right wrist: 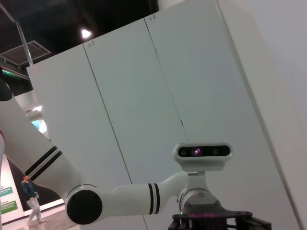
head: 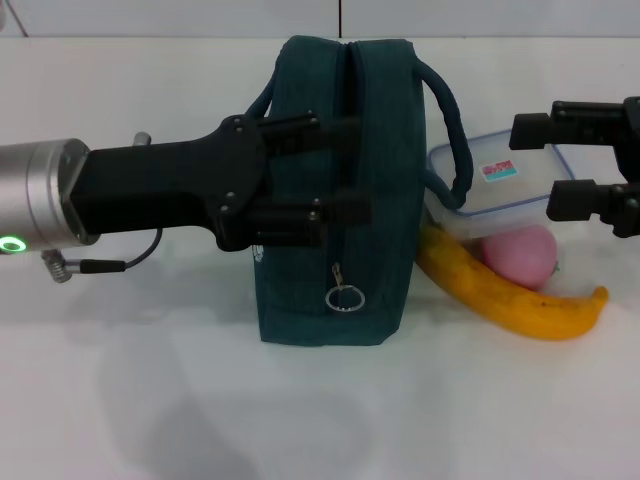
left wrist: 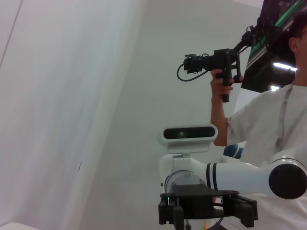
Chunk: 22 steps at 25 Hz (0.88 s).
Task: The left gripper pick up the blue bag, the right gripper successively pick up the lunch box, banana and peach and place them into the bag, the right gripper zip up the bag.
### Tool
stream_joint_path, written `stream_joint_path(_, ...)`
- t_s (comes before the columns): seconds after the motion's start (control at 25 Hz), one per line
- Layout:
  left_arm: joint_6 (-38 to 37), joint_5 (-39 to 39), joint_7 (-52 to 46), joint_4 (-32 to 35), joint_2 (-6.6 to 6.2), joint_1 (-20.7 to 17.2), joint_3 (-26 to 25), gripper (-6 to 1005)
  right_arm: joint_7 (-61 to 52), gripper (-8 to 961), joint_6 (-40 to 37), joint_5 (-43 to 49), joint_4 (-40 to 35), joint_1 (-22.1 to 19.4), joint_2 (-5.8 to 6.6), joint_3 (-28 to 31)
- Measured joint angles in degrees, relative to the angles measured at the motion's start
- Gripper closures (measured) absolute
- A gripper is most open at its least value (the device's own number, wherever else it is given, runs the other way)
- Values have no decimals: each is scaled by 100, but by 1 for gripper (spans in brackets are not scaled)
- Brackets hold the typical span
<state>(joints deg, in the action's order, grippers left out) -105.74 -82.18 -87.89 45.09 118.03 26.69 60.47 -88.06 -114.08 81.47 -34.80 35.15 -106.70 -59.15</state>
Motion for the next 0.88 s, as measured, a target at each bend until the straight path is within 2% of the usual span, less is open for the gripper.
stream_joint_path(0.68,0,0,-14,3,2,-30,-1,166,6,183,0,66,0,-24,-37,3)
stream_joint_path(0.76,-14,13,-135,83,-19,-29,-22,166,6,183,-6,68,0,-53,-37,23)
stream_joint_path(0.88,-25,109,-798,464,-156,-6,-272,167,8,183,-44,71,0,-86,-32,43)
